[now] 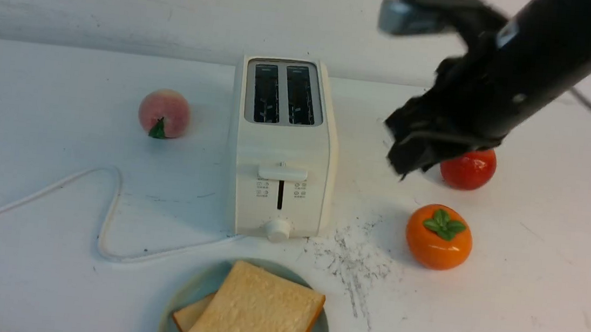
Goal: Take toasted bread from bread machine on white table place on plate.
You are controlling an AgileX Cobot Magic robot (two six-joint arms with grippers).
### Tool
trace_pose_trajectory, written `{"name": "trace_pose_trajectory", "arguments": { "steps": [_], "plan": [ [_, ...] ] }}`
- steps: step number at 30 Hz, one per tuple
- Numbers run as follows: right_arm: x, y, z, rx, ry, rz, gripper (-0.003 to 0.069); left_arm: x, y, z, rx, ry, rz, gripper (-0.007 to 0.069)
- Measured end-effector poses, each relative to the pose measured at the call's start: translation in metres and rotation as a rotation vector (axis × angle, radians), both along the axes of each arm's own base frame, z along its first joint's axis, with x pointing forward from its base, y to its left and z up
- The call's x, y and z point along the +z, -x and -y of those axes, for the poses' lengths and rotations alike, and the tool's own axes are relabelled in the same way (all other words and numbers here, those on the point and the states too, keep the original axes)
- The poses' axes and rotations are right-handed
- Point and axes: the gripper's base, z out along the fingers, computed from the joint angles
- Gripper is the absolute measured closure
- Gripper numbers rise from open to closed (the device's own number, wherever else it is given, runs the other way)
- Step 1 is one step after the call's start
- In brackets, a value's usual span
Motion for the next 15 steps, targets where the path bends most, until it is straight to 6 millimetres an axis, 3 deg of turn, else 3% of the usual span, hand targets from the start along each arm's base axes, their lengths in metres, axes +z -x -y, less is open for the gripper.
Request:
{"name": "trace_pose_trajectory", "arguments": {
  "steps": [1, 2, 3, 7, 12, 15],
  "plan": [
    [0.0, 0.0, 0.0, -0.001, 0.004, 0.001, 0.0558, 0.0, 0.0, 0.0, 0.001, 0.0, 0.002, 0.0638],
    [0.023, 0.02, 0.013, -0.024, -0.016, 0.064, 0.0633, 0.002, -0.001, 0.0, 0.004, 0.0, 0.02, 0.0638],
    [0.031, 0.029, 0.018, -0.034, -0.025, 0.087, 0.0657, 0.003, -0.001, 0.0, 0.004, 0.001, 0.032, 0.0638],
    [0.067, 0.093, 0.058, -0.097, -0.068, 0.241, 0.0676, 0.009, -0.003, 0.0, 0.003, 0.018, 0.099, 0.0638],
    [0.066, 0.147, 0.095, -0.186, -0.14, 0.439, 0.0673, 0.009, -0.009, 0.004, -0.007, 0.04, 0.167, 0.0638],
    [0.039, 0.177, 0.114, -0.239, -0.2, 0.538, 0.0669, 0.004, -0.014, 0.007, -0.017, 0.051, 0.187, 0.0638]
  ]
}}
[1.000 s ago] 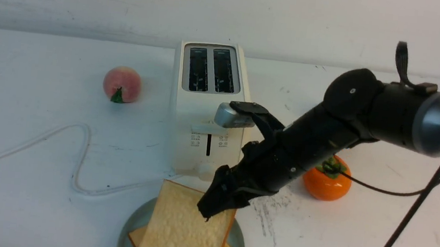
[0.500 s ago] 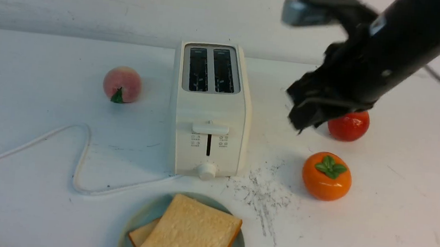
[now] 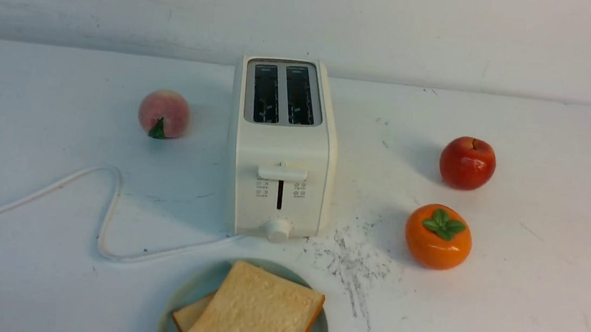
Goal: Take toasted bread from bread machine on white table place on plate.
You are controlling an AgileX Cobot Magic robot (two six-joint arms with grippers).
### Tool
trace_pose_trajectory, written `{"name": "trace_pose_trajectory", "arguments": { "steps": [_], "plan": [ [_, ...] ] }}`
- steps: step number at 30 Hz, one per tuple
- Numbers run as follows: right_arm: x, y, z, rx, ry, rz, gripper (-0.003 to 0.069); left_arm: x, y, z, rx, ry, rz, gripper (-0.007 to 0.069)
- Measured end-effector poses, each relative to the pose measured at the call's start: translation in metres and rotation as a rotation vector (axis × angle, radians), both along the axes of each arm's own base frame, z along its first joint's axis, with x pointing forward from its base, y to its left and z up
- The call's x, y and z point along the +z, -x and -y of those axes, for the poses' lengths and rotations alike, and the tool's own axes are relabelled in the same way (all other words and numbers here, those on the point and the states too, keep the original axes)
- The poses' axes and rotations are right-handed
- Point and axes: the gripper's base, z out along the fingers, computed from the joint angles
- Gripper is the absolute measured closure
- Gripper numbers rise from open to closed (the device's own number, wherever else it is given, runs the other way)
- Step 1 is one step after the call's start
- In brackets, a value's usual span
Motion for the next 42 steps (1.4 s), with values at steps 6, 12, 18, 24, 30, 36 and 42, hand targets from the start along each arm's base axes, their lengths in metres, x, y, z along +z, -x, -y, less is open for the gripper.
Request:
{"name": "trace_pose_trajectory", "arguments": {
  "steps": [6, 12, 18, 24, 30, 36, 42],
  "plan": [
    [-0.076, 0.038, 0.022, -0.038, -0.134, 0.186, 0.0667, -0.016, -0.01, 0.008, -0.033, 0.041, 0.002, 0.0638],
    [-0.136, 0.057, 0.031, -0.016, -0.201, 0.413, 0.0662, -0.028, -0.017, 0.013, -0.045, 0.059, 0.011, 0.0638],
    [-0.159, 0.064, 0.031, 0.016, -0.273, 0.57, 0.0658, -0.028, -0.019, 0.014, -0.048, 0.071, 0.039, 0.0638],
    [-0.157, 0.065, 0.031, 0.025, -0.292, 0.616, 0.0657, -0.026, -0.019, 0.014, -0.052, 0.083, 0.058, 0.0638],
    [-0.157, 0.065, 0.031, 0.026, -0.294, 0.619, 0.0655, -0.026, -0.019, 0.014, -0.053, 0.085, 0.057, 0.0636],
    [-0.157, 0.065, 0.031, 0.026, -0.293, 0.62, 0.0651, -0.026, -0.019, 0.014, -0.053, 0.085, 0.057, 0.0636],
    [-0.157, 0.065, 0.031, 0.026, -0.291, 0.62, 0.0646, -0.026, -0.019, 0.014, -0.052, 0.08, 0.058, 0.0634]
  ]
}}
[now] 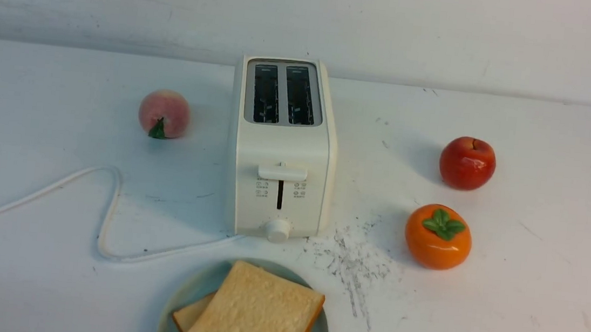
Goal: Take toasted bread from bread machine on white table place on plate.
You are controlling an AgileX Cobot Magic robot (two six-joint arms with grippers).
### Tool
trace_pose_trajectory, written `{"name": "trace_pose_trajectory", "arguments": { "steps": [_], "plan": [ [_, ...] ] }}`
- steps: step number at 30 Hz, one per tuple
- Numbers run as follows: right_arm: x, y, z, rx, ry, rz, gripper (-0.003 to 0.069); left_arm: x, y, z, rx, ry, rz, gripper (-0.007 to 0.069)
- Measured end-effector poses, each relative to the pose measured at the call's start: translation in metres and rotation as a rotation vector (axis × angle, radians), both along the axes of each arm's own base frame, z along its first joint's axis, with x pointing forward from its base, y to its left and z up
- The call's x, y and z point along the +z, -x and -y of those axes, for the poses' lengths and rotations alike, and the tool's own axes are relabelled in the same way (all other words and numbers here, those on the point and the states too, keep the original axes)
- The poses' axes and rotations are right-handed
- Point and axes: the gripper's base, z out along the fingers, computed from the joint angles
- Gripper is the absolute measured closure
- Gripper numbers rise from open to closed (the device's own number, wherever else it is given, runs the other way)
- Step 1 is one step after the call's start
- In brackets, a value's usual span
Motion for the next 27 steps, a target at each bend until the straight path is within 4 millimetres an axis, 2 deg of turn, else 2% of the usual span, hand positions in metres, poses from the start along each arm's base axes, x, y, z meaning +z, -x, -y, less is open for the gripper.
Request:
{"name": "trace_pose_trajectory", "arguments": {
  "steps": [3, 6, 10, 16, 20, 27],
  "plan": [
    [0.0, 0.0, 0.0, 0.0, 0.0, 0.001, 0.0644, -0.004, -0.002, -0.001, 0.013, -0.055, 0.022, 0.063],
    [0.0, 0.0, 0.0, 0.0, 0.0, 0.001, 0.0642, -0.017, -0.007, 0.0, 0.021, -0.134, 0.029, 0.0628],
    [0.0, 0.0, 0.0, 0.0, 0.0, 0.001, 0.0636, -0.046, -0.016, 0.001, 0.1, -0.225, -0.015, 0.0627],
    [0.0, 0.0, 0.0, 0.0, 0.0, 0.001, 0.0627, -0.089, -0.025, -0.006, 0.273, -0.254, -0.11, 0.0626],
    [0.0, 0.0, 0.0, 0.0, 0.0, 0.001, 0.0623, -0.096, -0.024, -0.007, 0.298, -0.266, -0.155, 0.0625],
    [0.0, 0.0, 0.0, 0.0, 0.0, 0.001, 0.0617, -0.097, -0.024, -0.006, 0.28, -0.265, -0.161, 0.0624]
  ]
}}
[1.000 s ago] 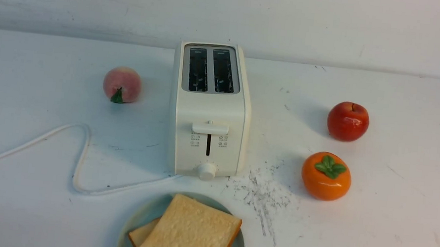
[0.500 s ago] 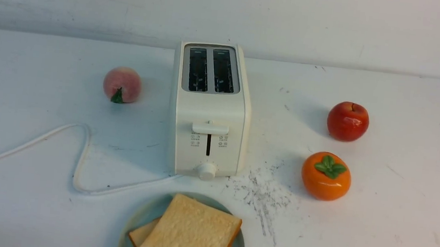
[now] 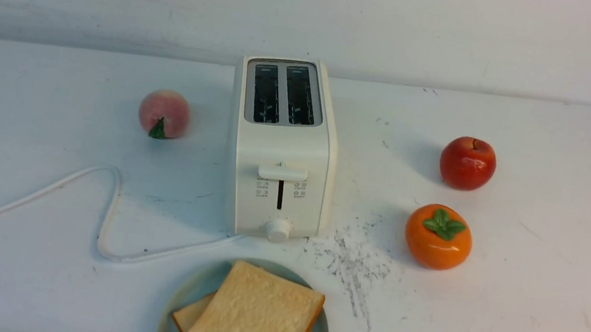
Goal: Take toasted bread from bread machine on white table place on plate.
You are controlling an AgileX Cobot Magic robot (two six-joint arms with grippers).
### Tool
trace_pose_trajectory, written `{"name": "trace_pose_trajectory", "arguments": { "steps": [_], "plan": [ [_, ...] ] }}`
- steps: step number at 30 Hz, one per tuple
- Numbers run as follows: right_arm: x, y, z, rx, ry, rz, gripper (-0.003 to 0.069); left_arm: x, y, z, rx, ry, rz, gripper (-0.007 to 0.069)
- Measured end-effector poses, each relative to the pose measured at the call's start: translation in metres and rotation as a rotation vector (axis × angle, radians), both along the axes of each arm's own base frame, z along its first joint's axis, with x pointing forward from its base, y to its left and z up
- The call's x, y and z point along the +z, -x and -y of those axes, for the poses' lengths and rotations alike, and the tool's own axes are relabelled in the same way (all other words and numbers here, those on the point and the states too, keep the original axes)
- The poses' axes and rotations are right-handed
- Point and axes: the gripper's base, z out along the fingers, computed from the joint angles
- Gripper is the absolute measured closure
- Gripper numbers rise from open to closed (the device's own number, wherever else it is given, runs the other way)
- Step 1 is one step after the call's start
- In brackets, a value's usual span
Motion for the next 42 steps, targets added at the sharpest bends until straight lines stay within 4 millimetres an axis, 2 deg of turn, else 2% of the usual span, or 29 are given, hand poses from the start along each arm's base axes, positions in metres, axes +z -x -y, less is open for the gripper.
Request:
{"name": "trace_pose_trajectory", "arguments": {
  "steps": [31, 42],
  "plan": [
    [-0.001, 0.0, 0.0, 0.013, -0.038, -0.024, 0.0594, 0.0, 0.0, 0.0, 0.0, -0.001, 0.0, 0.0596],
    [-0.022, -0.006, -0.004, 0.037, -0.067, -0.144, 0.0582, 0.0, 0.0, 0.0, 0.0, -0.001, 0.0, 0.0586]
  ]
}}
